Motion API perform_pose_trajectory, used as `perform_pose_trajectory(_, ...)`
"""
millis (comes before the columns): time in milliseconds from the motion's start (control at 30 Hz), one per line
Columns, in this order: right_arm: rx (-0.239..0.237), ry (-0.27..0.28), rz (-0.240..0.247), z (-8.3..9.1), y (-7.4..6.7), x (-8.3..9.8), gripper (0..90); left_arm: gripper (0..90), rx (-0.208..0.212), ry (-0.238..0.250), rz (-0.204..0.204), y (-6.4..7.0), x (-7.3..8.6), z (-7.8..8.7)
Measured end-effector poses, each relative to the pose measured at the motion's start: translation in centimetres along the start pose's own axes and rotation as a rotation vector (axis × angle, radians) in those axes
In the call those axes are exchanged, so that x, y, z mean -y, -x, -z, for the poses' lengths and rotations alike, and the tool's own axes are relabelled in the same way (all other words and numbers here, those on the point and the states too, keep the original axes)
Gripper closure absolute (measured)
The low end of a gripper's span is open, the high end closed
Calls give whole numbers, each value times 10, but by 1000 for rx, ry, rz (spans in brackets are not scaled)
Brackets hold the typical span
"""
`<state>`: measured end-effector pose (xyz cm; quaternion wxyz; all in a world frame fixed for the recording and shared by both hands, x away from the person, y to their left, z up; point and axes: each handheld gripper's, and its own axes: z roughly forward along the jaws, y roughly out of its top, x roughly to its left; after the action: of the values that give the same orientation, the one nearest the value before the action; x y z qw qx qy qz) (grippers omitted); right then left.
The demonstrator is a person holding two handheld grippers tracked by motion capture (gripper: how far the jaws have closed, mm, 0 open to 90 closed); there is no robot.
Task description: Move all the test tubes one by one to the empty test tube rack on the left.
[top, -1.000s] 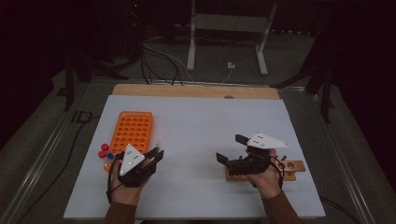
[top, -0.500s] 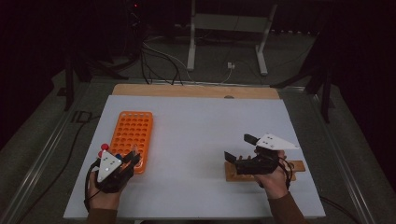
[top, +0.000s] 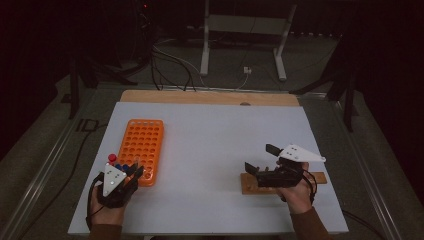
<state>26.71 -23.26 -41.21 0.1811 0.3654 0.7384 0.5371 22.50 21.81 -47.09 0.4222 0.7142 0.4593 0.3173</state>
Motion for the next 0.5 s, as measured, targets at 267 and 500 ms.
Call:
perform_pose_trajectory(267,6,0,-5,3,2,1,15,766,-11,-73,-5,0,7,-4)
perform_pose_trajectory(500,9,1,-5,4,5,2,16,769,-13,-146,-9,1,12,-11)
